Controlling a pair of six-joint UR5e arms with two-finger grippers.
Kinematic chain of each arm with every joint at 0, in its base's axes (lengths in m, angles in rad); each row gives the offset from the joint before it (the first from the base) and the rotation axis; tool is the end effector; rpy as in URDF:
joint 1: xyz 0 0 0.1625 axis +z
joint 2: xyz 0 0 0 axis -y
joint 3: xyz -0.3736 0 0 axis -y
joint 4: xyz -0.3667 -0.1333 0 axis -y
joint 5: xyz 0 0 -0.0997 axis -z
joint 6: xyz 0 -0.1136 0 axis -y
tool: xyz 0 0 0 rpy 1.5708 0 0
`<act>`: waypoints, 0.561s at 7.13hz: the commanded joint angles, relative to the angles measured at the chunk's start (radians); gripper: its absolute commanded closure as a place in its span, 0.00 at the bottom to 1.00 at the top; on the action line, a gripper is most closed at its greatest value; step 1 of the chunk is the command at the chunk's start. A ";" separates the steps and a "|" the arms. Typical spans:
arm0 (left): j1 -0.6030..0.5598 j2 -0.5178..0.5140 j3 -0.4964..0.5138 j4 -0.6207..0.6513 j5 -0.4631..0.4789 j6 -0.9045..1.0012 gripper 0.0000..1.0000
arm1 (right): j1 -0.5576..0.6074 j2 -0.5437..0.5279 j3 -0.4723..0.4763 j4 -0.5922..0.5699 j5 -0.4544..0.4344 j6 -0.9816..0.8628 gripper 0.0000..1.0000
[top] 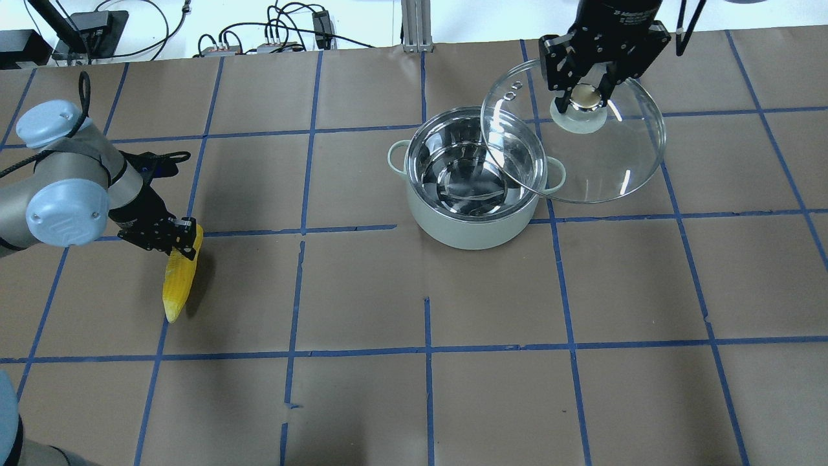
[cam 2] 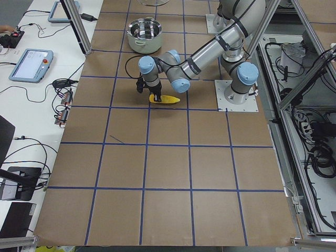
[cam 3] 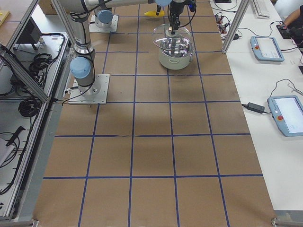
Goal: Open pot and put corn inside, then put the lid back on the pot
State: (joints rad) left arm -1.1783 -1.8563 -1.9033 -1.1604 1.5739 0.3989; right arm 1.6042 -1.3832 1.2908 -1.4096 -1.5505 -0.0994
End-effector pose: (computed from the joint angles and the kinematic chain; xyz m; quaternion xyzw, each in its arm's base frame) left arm 0.0601 -0.4927 0.1768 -0.0033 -0.9946 -0.0962 0.0385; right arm 0.1531 -0.5216 0.4432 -0.0660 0.9972 0.0340 0.0113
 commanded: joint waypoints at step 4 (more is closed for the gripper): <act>-0.335 0.028 0.268 -0.213 -0.136 -0.393 0.84 | -0.017 -0.023 0.015 -0.003 -0.022 -0.007 0.86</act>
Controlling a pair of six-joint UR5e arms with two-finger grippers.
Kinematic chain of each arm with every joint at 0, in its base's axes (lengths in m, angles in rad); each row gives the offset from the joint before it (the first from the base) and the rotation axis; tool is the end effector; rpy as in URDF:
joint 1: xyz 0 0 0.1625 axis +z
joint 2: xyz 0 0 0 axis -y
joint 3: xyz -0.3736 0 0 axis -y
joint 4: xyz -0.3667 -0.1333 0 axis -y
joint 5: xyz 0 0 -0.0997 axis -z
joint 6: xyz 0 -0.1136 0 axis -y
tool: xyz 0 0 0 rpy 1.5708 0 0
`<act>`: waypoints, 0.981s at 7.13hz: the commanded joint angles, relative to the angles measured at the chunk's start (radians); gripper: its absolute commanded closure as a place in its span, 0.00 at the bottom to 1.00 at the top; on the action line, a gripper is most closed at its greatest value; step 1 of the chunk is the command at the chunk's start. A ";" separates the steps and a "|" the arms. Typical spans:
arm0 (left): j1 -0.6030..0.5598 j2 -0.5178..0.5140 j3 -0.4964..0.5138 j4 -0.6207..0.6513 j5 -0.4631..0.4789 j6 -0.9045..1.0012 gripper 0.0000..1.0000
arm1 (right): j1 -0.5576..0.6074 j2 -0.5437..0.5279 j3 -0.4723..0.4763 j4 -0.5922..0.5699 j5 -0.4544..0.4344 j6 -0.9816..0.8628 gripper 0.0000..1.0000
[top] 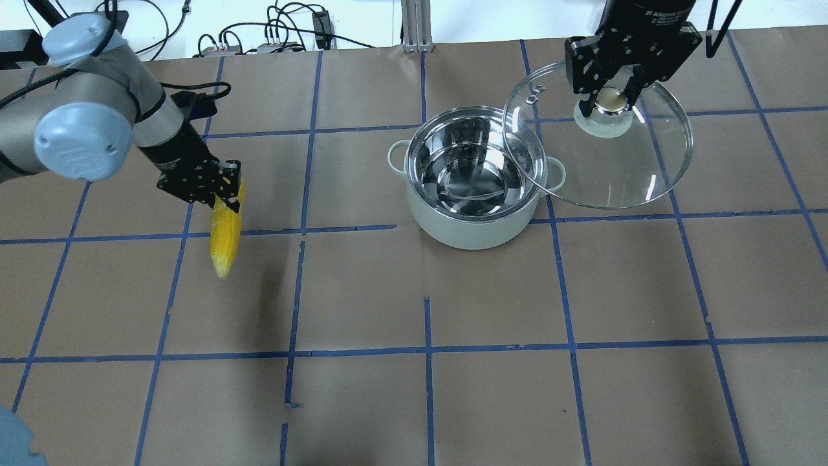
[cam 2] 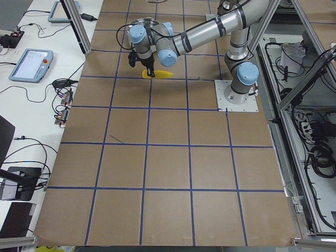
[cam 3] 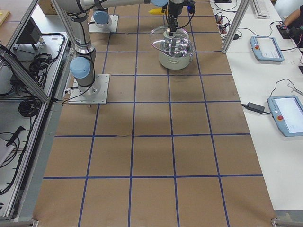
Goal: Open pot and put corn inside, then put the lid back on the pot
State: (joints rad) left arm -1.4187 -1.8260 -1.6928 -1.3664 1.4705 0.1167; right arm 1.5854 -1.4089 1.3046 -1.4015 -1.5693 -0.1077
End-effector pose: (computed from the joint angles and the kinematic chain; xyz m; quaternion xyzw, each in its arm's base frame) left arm -0.0651 -0.5300 0.2604 0.0219 -0.9948 -0.0787 0.0610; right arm 0.1410 -0.5150 0.4496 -0.0611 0.9976 0.0324 0.0023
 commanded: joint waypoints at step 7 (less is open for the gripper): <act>-0.477 -0.304 0.482 0.079 -0.104 -0.558 0.84 | -0.087 -0.015 0.099 -0.034 -0.043 -0.053 0.88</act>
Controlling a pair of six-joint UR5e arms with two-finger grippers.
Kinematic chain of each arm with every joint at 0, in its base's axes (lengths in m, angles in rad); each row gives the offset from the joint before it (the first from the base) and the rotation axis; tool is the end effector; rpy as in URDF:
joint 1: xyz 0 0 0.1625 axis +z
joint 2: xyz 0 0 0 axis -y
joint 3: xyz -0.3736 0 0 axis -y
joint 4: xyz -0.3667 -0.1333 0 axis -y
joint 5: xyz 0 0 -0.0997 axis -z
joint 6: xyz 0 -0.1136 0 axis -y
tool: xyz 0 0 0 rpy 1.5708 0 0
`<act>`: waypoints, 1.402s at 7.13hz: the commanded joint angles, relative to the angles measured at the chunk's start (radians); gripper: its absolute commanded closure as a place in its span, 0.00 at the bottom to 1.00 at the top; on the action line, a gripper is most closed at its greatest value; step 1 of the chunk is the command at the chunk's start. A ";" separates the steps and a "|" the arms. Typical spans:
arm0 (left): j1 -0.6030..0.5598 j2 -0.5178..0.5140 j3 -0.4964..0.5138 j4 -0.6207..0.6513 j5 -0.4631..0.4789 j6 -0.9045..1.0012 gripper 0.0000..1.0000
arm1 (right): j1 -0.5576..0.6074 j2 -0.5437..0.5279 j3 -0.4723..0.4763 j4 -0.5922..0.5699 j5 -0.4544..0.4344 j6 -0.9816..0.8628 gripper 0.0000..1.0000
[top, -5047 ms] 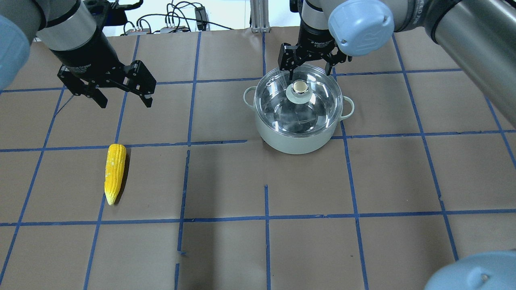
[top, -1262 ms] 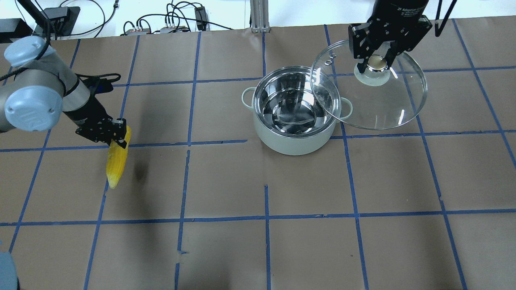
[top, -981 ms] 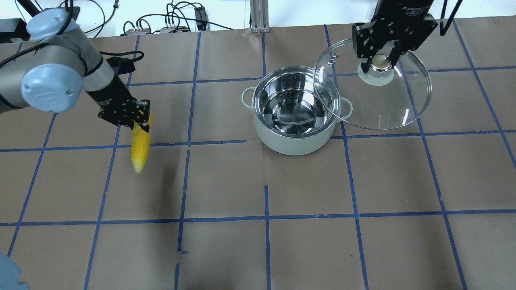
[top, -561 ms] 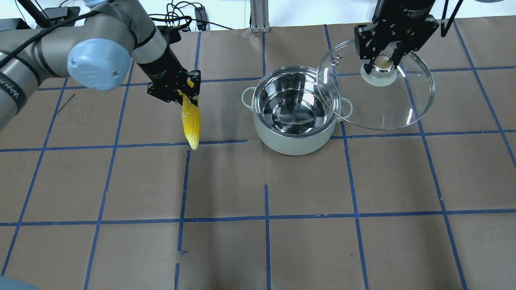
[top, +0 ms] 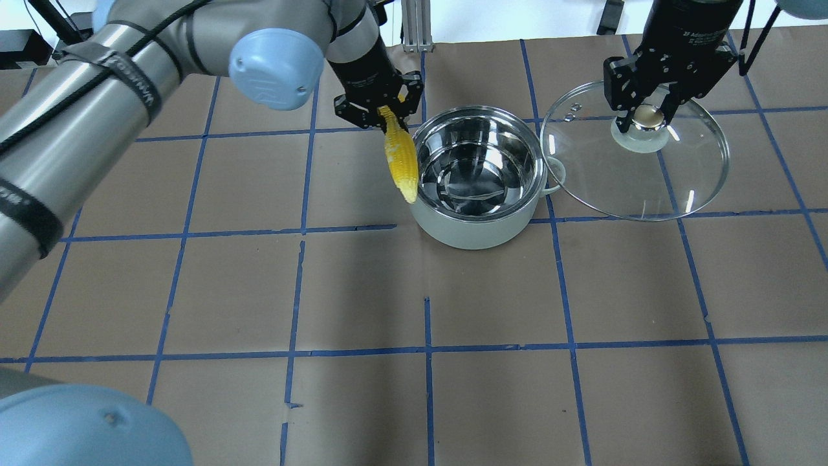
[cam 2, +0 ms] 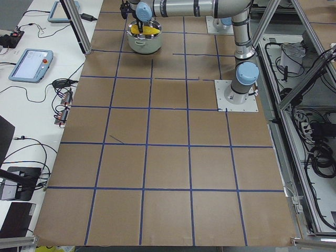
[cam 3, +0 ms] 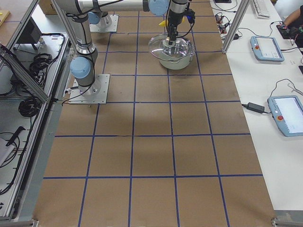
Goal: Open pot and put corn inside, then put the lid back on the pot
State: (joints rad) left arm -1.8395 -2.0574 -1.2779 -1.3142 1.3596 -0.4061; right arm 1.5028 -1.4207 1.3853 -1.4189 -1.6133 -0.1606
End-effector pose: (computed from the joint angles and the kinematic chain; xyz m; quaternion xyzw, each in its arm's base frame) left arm -0.3217 -0.5763 0.3176 0.0649 -0.9918 -0.0054 0.1098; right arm 0.0936 -0.5157 0.4206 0.0474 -0.9970 -0.0602 0.0144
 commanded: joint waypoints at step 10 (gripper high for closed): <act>-0.051 -0.055 -0.045 0.145 0.053 0.094 0.00 | -0.006 0.000 0.040 -0.040 0.003 -0.025 0.88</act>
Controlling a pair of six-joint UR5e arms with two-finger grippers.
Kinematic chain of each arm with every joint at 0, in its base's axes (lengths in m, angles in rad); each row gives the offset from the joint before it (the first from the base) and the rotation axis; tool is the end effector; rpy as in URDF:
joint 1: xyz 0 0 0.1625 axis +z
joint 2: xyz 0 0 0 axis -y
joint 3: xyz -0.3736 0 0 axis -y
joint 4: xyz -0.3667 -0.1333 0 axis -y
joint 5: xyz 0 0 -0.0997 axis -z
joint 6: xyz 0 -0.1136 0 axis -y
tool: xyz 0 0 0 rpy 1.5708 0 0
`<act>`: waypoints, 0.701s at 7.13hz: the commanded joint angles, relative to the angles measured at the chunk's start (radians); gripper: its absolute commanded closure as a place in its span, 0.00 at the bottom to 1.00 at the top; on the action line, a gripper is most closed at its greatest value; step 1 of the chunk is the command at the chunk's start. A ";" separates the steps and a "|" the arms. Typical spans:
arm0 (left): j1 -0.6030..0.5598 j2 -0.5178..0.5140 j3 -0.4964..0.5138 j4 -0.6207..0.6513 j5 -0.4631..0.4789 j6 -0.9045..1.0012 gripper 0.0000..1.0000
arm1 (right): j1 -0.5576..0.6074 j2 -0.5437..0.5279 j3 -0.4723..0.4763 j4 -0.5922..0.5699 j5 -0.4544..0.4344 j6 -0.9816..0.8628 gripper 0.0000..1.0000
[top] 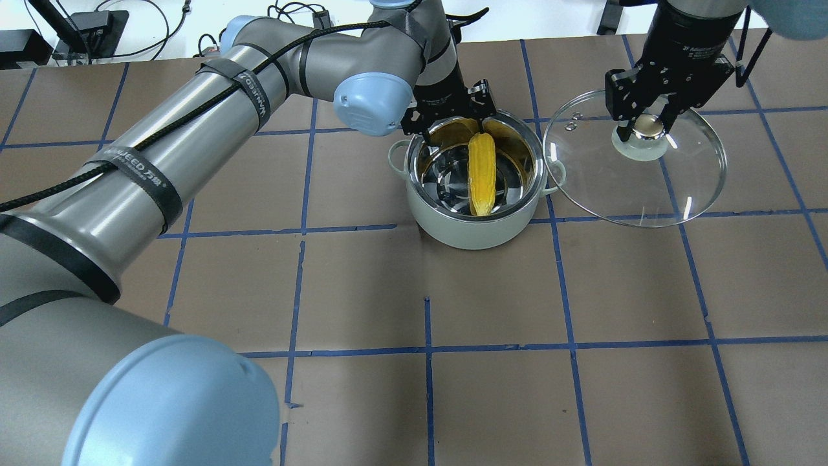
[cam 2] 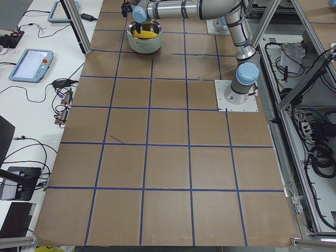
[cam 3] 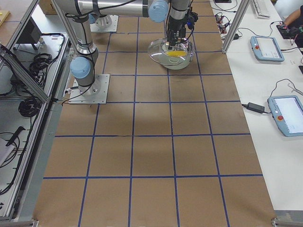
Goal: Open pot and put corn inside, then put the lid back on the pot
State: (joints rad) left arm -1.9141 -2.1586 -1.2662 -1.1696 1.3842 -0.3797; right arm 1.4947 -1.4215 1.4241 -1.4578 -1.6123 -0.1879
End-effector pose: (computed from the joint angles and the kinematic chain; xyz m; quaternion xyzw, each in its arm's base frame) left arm -0.3714 -0.5803 0.2718 0.0126 -0.9939 0.0220 0.1078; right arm 0.0896 -0.5165 0.4067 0.0570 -0.9965 -0.0600 0.0129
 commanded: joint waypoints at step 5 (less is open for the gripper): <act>0.315 0.484 -0.455 -0.088 0.085 0.373 0.00 | 0.148 0.096 -0.016 -0.168 0.023 0.241 0.88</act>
State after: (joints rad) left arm -1.6825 -1.7918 -1.6455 -1.2000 1.4613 -0.0469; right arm 1.5924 -1.3665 1.4116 -1.5795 -1.5953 -0.0071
